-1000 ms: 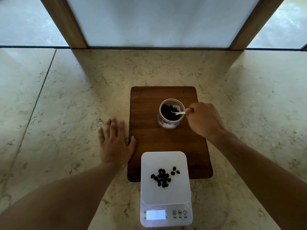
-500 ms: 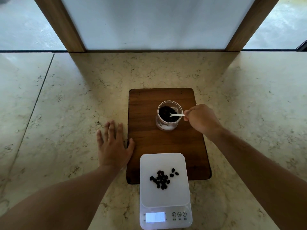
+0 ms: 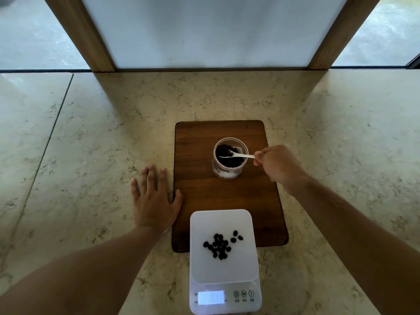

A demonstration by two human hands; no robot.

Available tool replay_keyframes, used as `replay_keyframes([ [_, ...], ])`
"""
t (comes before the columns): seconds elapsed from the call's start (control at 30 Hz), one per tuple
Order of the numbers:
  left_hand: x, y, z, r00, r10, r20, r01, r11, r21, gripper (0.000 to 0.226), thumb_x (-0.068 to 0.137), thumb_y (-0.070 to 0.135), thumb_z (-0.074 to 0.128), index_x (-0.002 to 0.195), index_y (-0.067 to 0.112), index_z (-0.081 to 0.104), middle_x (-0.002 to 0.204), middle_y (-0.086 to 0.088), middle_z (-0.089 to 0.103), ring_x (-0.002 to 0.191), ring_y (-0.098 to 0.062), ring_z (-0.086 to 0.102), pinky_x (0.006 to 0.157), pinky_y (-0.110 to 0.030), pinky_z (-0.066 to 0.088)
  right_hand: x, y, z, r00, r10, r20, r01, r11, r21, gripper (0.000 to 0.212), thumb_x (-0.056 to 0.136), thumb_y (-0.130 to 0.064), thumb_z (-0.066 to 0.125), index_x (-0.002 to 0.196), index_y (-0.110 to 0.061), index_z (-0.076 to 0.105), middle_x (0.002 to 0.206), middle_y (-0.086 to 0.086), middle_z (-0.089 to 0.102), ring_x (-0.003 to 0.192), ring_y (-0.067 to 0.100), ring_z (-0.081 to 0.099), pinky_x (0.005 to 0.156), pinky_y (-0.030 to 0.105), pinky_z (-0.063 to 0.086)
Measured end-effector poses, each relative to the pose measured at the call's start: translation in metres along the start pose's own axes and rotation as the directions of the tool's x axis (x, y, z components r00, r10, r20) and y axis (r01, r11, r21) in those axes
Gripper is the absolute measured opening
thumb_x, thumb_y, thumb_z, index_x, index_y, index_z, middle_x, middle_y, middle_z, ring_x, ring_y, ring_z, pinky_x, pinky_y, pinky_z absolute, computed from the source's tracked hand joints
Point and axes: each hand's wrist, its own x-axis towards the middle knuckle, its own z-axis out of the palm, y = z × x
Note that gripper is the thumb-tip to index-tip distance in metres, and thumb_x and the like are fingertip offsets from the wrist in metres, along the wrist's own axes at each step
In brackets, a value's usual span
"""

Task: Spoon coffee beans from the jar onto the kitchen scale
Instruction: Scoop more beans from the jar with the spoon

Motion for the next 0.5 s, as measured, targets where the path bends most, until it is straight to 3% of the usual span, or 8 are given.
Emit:
replay_keyframes([
  [0.23,0.000,0.000,0.000,1.000,-0.006,0.001,0.006,1.000,-0.006,0.082,0.088,0.062,0.024,0.155,0.016,0.025,0.165,-0.016,0.017,0.154,-0.032,0.005,0.123,-0.055,0.005,-0.012,-0.003,-0.006,0.997,-0.044,-0.058,0.043,0.999,-0.020,0.033,0.094,-0.019,0.051,0.063,-0.018,0.064,0.060,-0.003,0.053,0.061,0.016,0.050,0.064,0.034,0.044],
  [0.4,-0.001,0.000,0.001,1.000,-0.005,-0.013,0.005,1.000,-0.012,0.080,0.089,0.061,0.027,0.154,0.015,0.027,0.164,-0.017,0.020,0.154,-0.032,0.007,0.123,-0.056,0.007,-0.029,-0.001,-0.014,0.992,-0.075,-0.098,0.079,0.996,0.042,0.037,0.096,-0.026,0.052,0.063,-0.018,0.067,0.060,-0.001,0.054,0.057,0.016,0.049,0.059,0.033,0.043],
  [0.5,0.000,0.000,0.001,1.000,-0.006,-0.012,0.005,1.000,-0.012,0.080,0.088,0.062,0.026,0.154,0.015,0.027,0.164,-0.017,0.019,0.154,-0.032,0.007,0.123,-0.056,0.006,-0.041,0.005,-0.019,0.992,-0.091,-0.082,0.096,0.993,0.063,0.037,0.097,-0.029,0.052,0.065,-0.018,0.068,0.050,-0.005,0.046,0.047,0.013,0.041,0.052,0.031,0.036],
])
